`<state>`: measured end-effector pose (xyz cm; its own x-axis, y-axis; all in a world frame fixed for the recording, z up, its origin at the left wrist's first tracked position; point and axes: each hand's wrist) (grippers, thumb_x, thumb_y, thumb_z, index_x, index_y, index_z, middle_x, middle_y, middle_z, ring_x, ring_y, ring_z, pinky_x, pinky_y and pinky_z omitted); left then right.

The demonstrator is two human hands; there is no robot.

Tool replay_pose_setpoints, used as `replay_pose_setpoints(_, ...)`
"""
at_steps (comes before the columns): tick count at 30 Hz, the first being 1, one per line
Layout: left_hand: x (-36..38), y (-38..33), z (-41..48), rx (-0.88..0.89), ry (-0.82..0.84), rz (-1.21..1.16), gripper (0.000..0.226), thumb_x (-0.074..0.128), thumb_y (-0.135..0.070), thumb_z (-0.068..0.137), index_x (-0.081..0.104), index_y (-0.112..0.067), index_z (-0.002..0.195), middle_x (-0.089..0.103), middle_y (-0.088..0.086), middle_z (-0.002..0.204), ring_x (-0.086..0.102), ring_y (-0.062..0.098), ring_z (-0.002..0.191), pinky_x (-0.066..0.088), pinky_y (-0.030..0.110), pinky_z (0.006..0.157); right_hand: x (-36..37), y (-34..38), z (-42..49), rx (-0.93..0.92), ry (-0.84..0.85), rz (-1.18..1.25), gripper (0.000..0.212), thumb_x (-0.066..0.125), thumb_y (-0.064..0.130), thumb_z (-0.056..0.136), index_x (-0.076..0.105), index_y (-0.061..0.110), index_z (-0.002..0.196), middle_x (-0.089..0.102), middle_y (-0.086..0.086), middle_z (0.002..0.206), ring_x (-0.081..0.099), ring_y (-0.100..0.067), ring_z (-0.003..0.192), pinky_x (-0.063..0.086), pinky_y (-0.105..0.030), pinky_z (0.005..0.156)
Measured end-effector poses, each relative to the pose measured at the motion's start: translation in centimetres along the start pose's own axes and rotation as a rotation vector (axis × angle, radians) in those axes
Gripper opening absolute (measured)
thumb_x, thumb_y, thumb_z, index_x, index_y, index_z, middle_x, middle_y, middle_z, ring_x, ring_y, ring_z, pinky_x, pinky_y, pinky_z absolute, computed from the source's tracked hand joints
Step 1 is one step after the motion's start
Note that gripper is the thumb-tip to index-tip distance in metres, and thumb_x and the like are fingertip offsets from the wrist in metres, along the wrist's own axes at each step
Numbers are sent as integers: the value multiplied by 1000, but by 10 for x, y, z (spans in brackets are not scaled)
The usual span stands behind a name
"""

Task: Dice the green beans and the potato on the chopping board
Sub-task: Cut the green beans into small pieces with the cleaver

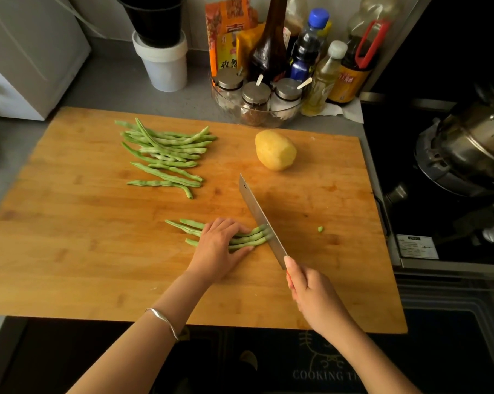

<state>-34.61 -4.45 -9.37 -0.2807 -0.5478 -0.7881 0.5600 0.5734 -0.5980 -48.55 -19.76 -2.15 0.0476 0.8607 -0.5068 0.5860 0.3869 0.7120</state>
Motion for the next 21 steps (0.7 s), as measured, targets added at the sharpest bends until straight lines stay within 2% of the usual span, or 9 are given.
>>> replay_pose_setpoints(3,0,0,1,4,7,-12,31,75,-36,77,66,-23,103,63,-8,98,53,15,94,34,28,83,10,8,15,25,-33,5,58,29,60,96,47,16,63,42,4,51,41,-16,49,35,-32,56)
replay_pose_setpoints(7,-1,1,-1,31,7,18,35,74,-39,77,63,-24,106,62,-8,101,53,16,96,34,28,84,8,11,20,47,-39,117,56,32,61,95,46,16,65,38,8,43,36,-8,40,30,-26,47)
replay_pose_setpoints(10,-6,3,-2,26,-12,33,45,74,-47,74,60,-25,110,60,-10,104,49,11,98,32,24,85,1,9,6,26,-8,159,54,32,58,96,43,14,67,34,8,43,30,-4,36,26,-16,40)
replay_pose_setpoints(13,-9,6,-6,16,-18,37,38,71,-46,77,61,-24,106,59,-10,102,47,11,97,34,26,84,0,9,-2,4,9,166,52,33,56,97,43,14,67,33,8,45,30,-4,36,25,-14,39)
replay_pose_setpoints(17,-7,6,-8,5,-43,20,30,74,-38,77,64,-22,100,60,-9,97,48,11,93,28,21,80,5,6,-6,24,25,148,53,33,58,96,43,15,66,34,8,44,30,-4,37,26,-16,41)
replay_pose_setpoints(21,-6,7,-8,-8,-45,-1,28,76,-35,76,65,-21,97,62,-9,95,50,12,91,28,20,80,19,11,-5,30,-13,98,53,31,58,96,45,20,62,38,6,48,35,-9,43,30,-28,50)
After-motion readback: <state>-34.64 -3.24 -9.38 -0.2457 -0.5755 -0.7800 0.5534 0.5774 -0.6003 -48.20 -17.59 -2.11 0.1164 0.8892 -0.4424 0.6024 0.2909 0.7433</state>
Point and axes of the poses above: each hand's wrist, its own z-axis towards the middle knuckle, its own x-axis out of the palm, y = z × x
